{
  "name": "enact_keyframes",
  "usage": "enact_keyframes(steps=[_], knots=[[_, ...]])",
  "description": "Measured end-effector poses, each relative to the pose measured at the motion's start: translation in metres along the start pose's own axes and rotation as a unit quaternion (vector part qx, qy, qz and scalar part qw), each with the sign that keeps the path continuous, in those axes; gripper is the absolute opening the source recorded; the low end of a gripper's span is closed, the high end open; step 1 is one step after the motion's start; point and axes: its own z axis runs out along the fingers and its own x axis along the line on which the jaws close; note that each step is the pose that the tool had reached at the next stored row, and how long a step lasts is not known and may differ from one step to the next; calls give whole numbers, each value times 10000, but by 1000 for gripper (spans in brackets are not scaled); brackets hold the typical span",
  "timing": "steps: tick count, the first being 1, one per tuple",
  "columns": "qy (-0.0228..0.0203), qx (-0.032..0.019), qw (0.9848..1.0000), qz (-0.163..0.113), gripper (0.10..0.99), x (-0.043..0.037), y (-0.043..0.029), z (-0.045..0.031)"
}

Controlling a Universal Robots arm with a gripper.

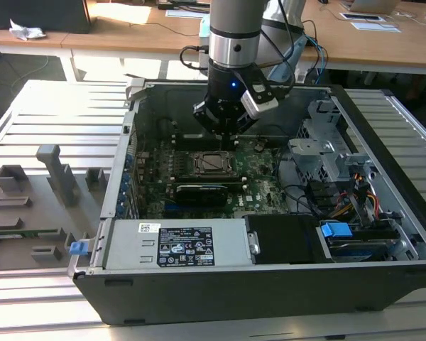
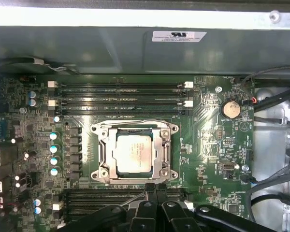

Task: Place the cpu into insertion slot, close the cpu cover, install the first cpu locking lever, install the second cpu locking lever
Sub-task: 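Install the first cpu locking lever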

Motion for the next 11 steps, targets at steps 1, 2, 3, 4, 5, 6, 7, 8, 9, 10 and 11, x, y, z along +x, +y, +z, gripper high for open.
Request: enact_keyframes(steps=[1,2,3,4,5,6,7,8,9,10,11], knots=[[0,1,10000,0,106,0,0,-1],[1,1,10000,0,106,0,0,-1],[1,1,10000,0,106,0,0,-1],[1,1,10000,0,106,0,0,-1],[1,0,10000,0,106,0,0,-1],[1,0,10000,0,106,0,0,-1],[1,0,10000,0,106,0,0,-1],[1,0,10000,0,106,0,0,-1],[1,0,10000,0,106,0,-1,-1],[1,0,10000,0,106,0,0,-1],[1,0,10000,0,106,0,0,-1]])
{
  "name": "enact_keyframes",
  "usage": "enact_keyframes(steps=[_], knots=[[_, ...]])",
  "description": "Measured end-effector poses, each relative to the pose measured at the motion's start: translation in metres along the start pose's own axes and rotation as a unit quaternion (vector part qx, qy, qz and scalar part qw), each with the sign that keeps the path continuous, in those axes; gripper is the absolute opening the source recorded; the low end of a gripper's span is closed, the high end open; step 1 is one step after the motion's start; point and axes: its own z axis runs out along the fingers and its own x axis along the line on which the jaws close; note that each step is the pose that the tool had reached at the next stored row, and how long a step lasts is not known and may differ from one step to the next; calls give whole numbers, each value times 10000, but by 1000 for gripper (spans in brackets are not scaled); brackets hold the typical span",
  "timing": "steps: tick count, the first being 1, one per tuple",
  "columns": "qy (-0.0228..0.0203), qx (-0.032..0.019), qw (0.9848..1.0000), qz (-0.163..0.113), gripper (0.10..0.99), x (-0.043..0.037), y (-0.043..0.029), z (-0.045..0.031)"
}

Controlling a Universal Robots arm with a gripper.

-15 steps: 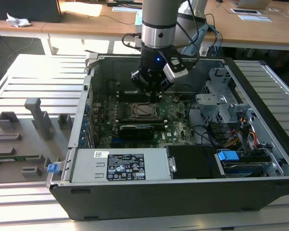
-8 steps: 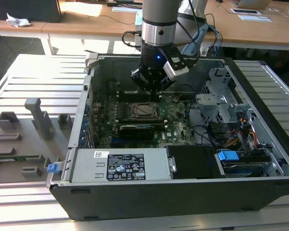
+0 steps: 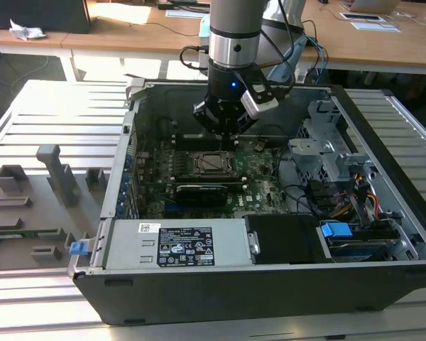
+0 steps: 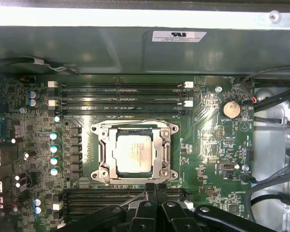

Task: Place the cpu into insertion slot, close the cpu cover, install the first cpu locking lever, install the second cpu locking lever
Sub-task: 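Install the second cpu locking lever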

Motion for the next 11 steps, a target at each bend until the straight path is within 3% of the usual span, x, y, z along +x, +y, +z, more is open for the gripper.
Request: enact_keyframes(steps=[3,6,11], knots=[[0,-1,10000,0,106,0,-1,0],[0,-1,10000,0,106,-1,-55,2],[0,0,10000,0,106,-3,-227,13]])
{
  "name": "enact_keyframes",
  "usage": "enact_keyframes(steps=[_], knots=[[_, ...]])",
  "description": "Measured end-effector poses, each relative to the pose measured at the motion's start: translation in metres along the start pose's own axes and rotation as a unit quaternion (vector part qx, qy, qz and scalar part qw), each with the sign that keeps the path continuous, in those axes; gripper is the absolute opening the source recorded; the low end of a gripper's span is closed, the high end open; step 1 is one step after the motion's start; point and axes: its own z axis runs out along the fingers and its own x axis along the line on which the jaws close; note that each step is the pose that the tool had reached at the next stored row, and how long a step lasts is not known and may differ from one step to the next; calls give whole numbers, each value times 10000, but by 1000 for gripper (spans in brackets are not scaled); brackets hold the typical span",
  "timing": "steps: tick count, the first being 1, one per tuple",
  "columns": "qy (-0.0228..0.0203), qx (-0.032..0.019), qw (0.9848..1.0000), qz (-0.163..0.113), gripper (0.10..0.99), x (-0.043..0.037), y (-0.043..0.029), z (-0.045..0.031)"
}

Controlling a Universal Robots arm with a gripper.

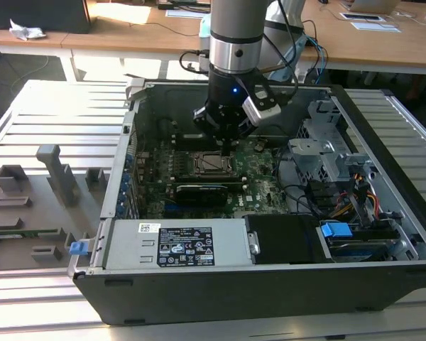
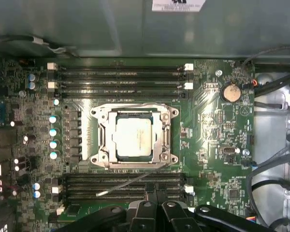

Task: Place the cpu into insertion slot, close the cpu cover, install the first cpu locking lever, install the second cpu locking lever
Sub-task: 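Install the second cpu locking lever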

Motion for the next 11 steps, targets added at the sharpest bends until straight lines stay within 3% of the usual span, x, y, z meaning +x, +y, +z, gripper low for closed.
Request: enact_keyframes(steps=[2,11], knots=[[0,-1,10000,0,106,21,-57,71],[0,0,10000,0,106,92,-48,320]])
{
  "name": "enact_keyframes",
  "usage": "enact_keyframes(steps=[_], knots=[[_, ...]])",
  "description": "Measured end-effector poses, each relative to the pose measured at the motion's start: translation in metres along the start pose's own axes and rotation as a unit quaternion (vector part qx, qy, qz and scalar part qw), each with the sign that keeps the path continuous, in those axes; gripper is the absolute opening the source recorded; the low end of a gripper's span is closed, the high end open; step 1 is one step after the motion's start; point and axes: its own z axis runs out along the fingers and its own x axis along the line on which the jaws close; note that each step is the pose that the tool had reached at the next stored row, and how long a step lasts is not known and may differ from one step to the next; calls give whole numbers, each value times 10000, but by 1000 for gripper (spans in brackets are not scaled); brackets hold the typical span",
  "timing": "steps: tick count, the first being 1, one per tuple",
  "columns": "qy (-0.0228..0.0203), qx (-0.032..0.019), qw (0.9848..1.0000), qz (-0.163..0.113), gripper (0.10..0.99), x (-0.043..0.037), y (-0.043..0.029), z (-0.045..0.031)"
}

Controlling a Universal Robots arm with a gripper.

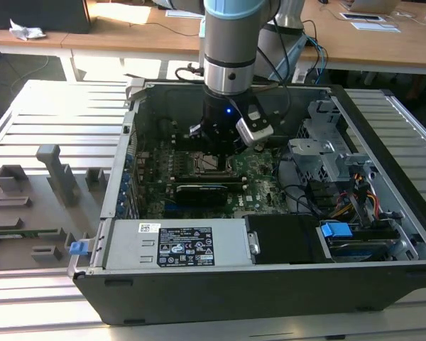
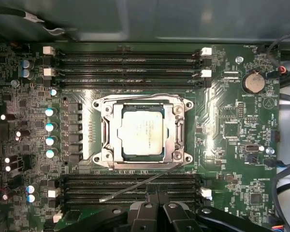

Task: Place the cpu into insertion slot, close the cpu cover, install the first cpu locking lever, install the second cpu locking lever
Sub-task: 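Install the second cpu locking lever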

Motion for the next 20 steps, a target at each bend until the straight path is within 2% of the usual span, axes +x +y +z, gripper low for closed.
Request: enact_keyframes(steps=[4,6,9,12,15,17,20], knots=[[0,1,10000,0,106,21,10,110],[0,1,10000,0,106,76,21,184],[1,2,10000,0,106,110,30,250],[0,0,10000,-1,106,130,33,279],[-11,-18,10000,1,106,225,43,277],[-15,-42,10000,2,106,271,44,278],[-15,-211,9998,7,106,414,42,279]])
